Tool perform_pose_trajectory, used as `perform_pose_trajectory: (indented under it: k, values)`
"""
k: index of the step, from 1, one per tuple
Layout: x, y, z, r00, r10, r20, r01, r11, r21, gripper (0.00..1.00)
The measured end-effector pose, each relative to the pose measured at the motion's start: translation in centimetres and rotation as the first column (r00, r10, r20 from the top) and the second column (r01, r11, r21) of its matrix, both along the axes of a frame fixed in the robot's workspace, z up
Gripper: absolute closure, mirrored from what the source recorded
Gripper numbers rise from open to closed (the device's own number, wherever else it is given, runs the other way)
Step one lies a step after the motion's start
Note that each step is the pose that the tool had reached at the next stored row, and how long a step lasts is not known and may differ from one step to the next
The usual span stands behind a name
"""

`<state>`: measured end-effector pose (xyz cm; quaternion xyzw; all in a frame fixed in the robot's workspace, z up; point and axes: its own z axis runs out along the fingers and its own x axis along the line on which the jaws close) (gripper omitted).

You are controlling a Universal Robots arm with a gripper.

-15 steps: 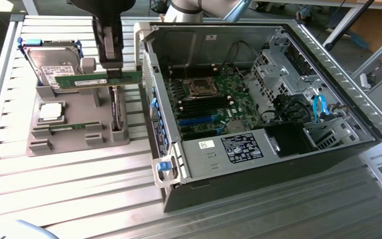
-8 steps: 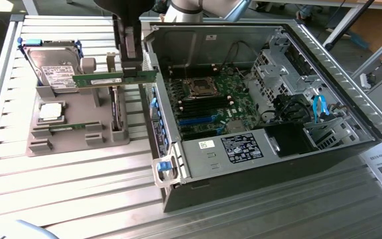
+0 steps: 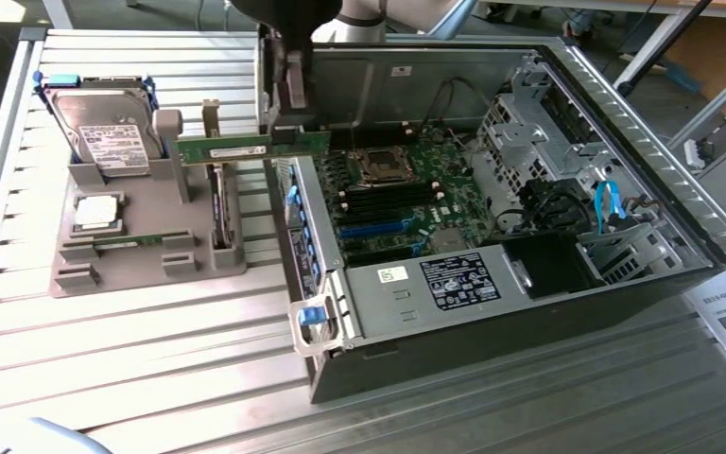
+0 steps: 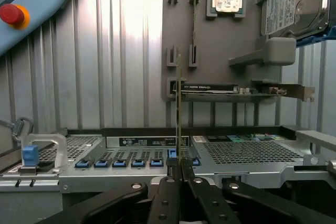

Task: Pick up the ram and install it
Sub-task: 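Pick up the ram and move it above insertion slot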

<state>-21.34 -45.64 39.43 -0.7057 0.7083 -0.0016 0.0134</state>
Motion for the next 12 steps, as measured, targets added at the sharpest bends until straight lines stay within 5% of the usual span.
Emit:
perform_pose_trajectory:
  k: [12]
  values:
    - [4.2,0.04,0.01,1.0000,0.000,-0.0001,0.000,1.0000,-0.0001,0.88]
